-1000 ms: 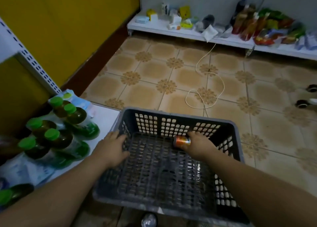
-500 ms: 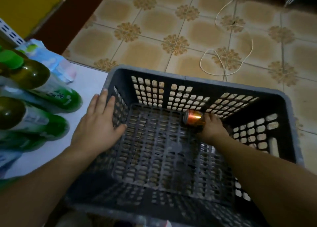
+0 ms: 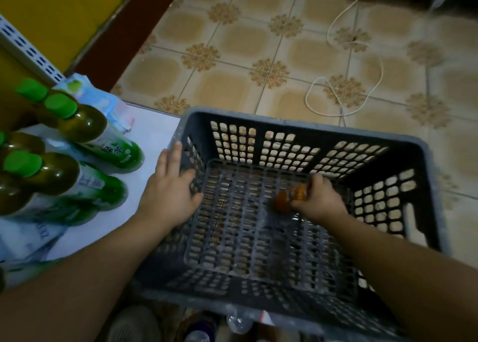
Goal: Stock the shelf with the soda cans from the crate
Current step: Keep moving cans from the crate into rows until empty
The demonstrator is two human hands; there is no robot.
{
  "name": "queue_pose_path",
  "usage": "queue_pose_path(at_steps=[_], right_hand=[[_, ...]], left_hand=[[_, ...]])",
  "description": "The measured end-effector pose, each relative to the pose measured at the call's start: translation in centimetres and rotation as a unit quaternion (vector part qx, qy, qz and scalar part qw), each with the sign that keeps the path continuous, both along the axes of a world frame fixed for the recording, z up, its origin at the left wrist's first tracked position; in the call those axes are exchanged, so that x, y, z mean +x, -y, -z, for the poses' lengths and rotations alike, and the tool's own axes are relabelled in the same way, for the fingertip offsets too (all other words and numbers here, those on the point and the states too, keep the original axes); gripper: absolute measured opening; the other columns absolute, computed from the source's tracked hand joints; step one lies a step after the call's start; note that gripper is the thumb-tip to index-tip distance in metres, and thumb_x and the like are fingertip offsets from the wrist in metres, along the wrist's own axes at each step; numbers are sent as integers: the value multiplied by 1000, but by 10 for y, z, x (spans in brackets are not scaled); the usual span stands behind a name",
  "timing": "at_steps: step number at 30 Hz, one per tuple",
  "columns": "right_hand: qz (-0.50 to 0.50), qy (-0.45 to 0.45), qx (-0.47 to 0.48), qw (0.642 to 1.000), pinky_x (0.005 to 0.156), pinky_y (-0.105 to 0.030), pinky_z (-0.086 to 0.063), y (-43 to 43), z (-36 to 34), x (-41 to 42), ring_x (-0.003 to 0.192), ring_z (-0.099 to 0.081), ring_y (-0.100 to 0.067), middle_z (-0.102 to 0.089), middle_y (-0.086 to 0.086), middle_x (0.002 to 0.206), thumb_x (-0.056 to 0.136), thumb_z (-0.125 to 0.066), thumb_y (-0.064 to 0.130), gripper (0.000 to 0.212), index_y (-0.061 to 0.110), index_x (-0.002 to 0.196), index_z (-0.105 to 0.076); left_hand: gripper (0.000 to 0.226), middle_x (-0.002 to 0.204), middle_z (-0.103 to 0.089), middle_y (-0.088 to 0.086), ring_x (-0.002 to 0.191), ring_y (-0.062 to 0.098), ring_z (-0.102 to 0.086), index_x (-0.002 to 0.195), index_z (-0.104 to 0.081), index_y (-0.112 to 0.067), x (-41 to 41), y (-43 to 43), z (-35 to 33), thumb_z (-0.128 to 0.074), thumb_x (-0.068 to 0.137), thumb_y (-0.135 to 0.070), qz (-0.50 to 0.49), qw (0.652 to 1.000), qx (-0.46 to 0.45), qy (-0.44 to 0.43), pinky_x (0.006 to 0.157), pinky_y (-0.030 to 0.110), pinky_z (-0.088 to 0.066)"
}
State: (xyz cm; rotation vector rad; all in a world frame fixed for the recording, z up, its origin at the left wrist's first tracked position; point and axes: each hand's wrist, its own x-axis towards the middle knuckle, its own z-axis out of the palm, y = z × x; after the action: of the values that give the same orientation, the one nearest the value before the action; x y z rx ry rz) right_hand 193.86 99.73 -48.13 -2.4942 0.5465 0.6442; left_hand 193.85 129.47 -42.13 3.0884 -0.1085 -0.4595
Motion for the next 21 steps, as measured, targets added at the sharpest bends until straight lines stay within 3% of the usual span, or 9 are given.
queue_pose_path(at_steps=[4,8,11,13,15,19,21], right_hand=[[-68,56,31,996,100,-40,-47,-19,-76,-20,119,-49,-21,-45,0,131,68,-83,36,80,22,135,-41],[-98,98,122,983,101,-36,-46,-38,-173,-46,116,-43,-16,-36,6,120,70,-81,31,75,27,134,-42],[-98,124,200,967,88,-34,-55,-53,-243,-65,116,-49,-18,-40,7,123,71,-79,21,73,34,133,-43],[-101,137,258,951,75,-25,-56,-65,-299,-83,110,-53,-18,-45,5,125,73,-78,16,72,38,132,-42],[-117,161,303,932,73,-23,-54,-78,-354,-102,107,-53,-17,-46,3,125,74,-78,11,74,38,132,-41],[-121,214,381,891,82,-32,-57,-106,-448,-142,102,-58,-16,-51,-2,126,69,-83,12,76,35,131,-45],[-120,257,404,870,84,-34,-56,-123,-488,-166,102,-60,-14,-54,0,123,68,-85,21,71,35,127,-48]], left_hand=[[67,161,-5,7,145,39,7,146,-33,-26,-18,12,-33,-50,88,-54,6,992,8,-125,118,50,-9],[81,160,-17,5,147,23,-14,151,-24,-23,-63,33,-103,-63,84,-50,18,976,-145,-163,118,42,-20],[75,150,-35,-2,134,15,-37,145,-34,-26,-92,44,-164,-71,81,-40,-2,949,-282,-145,110,31,-33],[72,137,-42,-12,121,7,-42,143,-33,-29,-116,43,-219,-72,83,-34,-21,930,-346,-119,97,21,-35],[70,123,-41,-20,112,1,-43,138,-29,-34,-141,37,-266,-73,84,-29,-47,907,-407,-102,90,17,-36],[91,127,-57,-8,108,8,-60,142,-32,-32,-193,19,-345,-84,67,-32,-108,850,-515,-19,97,34,-50],[91,120,-60,-10,104,9,-61,140,-34,-35,-220,12,-383,-85,65,-31,-129,830,-540,43,94,35,-52]])
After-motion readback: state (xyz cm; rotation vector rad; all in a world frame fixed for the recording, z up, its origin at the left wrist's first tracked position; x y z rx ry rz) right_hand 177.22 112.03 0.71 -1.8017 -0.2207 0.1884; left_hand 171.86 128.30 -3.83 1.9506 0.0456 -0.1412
